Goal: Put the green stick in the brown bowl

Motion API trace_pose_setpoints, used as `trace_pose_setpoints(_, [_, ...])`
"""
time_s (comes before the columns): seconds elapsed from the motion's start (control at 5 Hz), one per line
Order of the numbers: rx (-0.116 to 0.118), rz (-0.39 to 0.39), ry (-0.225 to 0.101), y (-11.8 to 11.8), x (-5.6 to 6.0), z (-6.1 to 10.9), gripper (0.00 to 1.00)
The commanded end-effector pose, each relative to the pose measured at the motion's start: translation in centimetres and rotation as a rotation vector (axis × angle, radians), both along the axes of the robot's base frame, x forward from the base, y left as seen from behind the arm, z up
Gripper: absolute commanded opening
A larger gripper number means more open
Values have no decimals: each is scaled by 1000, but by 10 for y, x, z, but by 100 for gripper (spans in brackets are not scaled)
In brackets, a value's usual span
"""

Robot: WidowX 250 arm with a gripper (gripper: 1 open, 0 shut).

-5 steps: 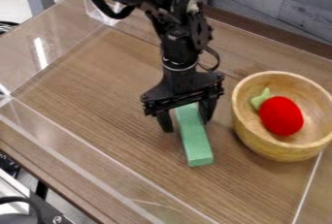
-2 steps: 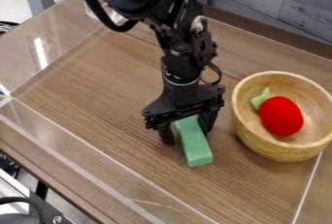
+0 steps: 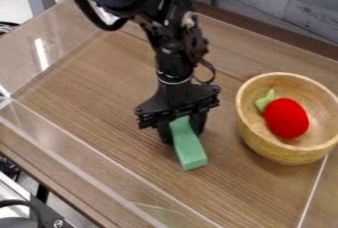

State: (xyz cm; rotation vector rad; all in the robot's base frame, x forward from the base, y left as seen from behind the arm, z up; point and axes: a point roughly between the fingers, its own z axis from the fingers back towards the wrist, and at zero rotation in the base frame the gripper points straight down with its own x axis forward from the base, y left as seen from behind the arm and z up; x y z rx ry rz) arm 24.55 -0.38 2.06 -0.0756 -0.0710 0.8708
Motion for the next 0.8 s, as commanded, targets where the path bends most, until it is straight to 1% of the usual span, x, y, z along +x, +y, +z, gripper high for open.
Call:
trace_pose_setpoints(0.0, [-15,-9,-55,8,5,18,0])
trace_pose_setpoints(0.2, [-39,-36,-59,10,4,37,0])
trace_pose_setpoints(0.4, [-75,-72,-77,10,6,63,0])
trace_pose_setpoints(0.6, [-112,-64,-95,-1,19,102,0])
